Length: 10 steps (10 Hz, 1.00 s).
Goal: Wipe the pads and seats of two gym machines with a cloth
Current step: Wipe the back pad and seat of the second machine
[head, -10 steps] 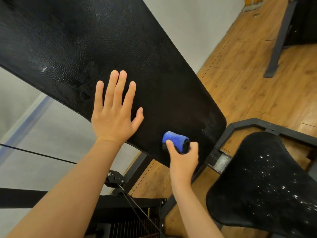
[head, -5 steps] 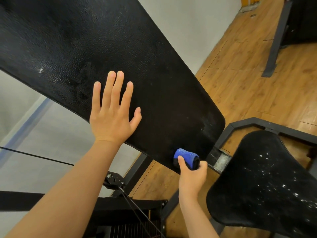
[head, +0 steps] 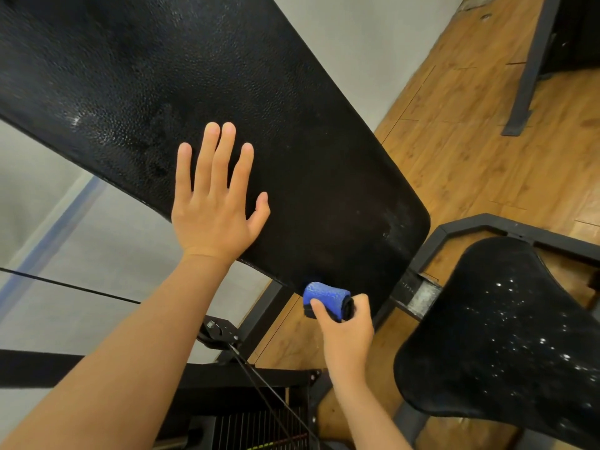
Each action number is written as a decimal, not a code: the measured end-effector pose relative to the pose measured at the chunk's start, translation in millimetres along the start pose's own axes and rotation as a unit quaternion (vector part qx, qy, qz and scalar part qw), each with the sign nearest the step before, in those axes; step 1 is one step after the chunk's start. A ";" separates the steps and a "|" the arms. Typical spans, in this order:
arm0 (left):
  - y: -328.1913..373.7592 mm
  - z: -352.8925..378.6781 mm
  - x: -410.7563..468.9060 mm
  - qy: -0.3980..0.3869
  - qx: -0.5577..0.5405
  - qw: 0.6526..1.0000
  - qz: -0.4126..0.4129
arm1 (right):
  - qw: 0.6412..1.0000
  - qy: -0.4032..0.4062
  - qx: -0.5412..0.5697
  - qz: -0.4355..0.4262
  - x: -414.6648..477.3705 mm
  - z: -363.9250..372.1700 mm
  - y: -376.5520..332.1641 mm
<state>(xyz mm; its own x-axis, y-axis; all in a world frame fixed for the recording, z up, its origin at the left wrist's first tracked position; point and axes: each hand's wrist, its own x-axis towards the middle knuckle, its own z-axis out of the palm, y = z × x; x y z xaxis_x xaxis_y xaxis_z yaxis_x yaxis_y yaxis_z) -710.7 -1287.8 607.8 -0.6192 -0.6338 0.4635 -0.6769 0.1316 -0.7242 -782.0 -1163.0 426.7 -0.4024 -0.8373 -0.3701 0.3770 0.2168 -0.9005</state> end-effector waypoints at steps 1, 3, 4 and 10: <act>0.2 -0.2 0.5 0.006 -0.001 1.000 -0.001 | 0.999 0.026 -0.020 0.017 20.6 -18.5 8.4; 1.1 0.6 -1.4 0.007 -0.002 1.000 -0.002 | 0.995 0.100 -0.002 0.022 87.9 -42.4 -8.5; 1.2 0.5 -0.9 0.010 -0.002 1.000 -0.001 | 0.990 0.138 0.020 0.022 119.5 -51.5 -22.7; 2.1 0.1 -1.9 0.005 0.000 1.000 -0.003 | 0.992 0.116 0.034 -0.024 129.0 -41.2 -54.4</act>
<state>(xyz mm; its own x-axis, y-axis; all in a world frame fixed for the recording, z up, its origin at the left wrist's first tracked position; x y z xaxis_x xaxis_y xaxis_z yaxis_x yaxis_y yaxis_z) -710.9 -1286.4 605.3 -0.6196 -0.6269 0.4723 -0.6804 0.1291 -0.7213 -888.8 -1262.1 418.4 -0.5999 -0.7055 -0.3773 0.4058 0.1381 -0.9035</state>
